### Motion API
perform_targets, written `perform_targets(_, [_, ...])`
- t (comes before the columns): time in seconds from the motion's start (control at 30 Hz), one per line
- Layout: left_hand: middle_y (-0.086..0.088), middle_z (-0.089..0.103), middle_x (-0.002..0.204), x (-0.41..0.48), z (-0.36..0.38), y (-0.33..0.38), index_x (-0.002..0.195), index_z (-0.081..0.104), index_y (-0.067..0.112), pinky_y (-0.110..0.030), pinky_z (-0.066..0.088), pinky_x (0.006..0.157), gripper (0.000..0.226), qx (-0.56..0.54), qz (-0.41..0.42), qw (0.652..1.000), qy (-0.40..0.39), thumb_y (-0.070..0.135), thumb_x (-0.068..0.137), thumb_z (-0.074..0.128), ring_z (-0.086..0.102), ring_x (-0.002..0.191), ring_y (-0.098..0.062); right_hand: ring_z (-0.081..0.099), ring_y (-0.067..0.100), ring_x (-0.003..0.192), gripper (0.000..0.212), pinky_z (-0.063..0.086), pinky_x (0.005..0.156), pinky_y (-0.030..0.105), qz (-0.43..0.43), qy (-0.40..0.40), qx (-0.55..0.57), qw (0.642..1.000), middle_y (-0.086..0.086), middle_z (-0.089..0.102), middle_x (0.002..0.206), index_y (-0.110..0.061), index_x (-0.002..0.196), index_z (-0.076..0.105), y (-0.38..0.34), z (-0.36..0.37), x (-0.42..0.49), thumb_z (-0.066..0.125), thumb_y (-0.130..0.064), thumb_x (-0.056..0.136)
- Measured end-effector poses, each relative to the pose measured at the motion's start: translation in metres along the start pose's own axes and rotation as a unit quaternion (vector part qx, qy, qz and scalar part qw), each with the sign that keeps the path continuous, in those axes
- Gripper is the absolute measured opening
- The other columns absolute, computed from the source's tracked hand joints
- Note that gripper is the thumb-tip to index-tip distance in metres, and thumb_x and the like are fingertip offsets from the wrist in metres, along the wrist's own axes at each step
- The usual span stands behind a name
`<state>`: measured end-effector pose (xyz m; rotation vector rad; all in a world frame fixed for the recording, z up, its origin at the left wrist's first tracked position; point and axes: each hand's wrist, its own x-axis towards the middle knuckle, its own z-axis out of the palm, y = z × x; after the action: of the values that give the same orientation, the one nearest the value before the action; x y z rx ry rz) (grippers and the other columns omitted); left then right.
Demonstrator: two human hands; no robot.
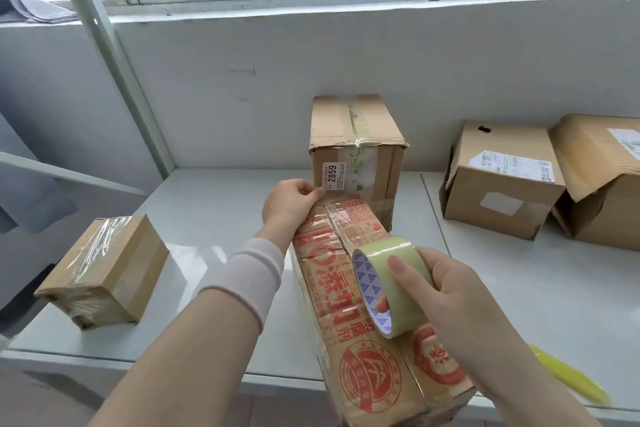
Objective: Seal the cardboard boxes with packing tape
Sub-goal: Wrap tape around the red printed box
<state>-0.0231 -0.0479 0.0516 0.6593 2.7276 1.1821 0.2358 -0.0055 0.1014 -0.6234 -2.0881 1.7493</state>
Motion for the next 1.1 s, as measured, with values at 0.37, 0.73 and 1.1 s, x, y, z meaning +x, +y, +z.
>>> perform_targets(0.37, [0.001,0.062,0.074,0.006,-0.008,0.004,0.083,0.057,0.018,-0.028,0.046,0.070,0.028,-0.076,-0.214,0.951,-0.212,0.044,0.092,0.053,0.059,0.066,-0.015,0.066,0.004,0.058,0.036,0.046,0.049,0.011,-0.003,-0.012,0.022,1.000,-0.005,0.072,0.068,-0.020,0.090,0.063,-0.001,0.004,0.001,0.051,-0.047,0.070])
perform_targets(0.73, [-0.001,0.061,0.090,-0.005,-0.005,0.006,0.094,0.069,0.018,-0.029,0.040,0.072,0.035,0.131,0.042,0.990,0.026,0.047,0.094,0.049,0.056,0.089,-0.022,0.066,0.003,0.062,0.039,0.047,0.052,0.011,-0.016,-0.004,0.029,0.999,-0.006,0.072,0.070,-0.023,0.091,0.063,0.005,0.006,0.001,0.052,-0.051,0.066])
perform_targets(1.1, [-0.001,0.066,0.116,-0.033,0.009,0.014,0.116,0.065,0.025,-0.037,0.041,0.096,0.052,0.076,0.057,0.990,-0.104,0.053,0.100,0.025,0.057,0.110,-0.026,0.067,0.000,0.070,0.043,0.048,0.059,0.011,-0.032,-0.027,0.031,0.999,-0.012,0.072,0.078,-0.023,0.102,0.059,0.018,0.007,-0.015,0.056,-0.056,0.075])
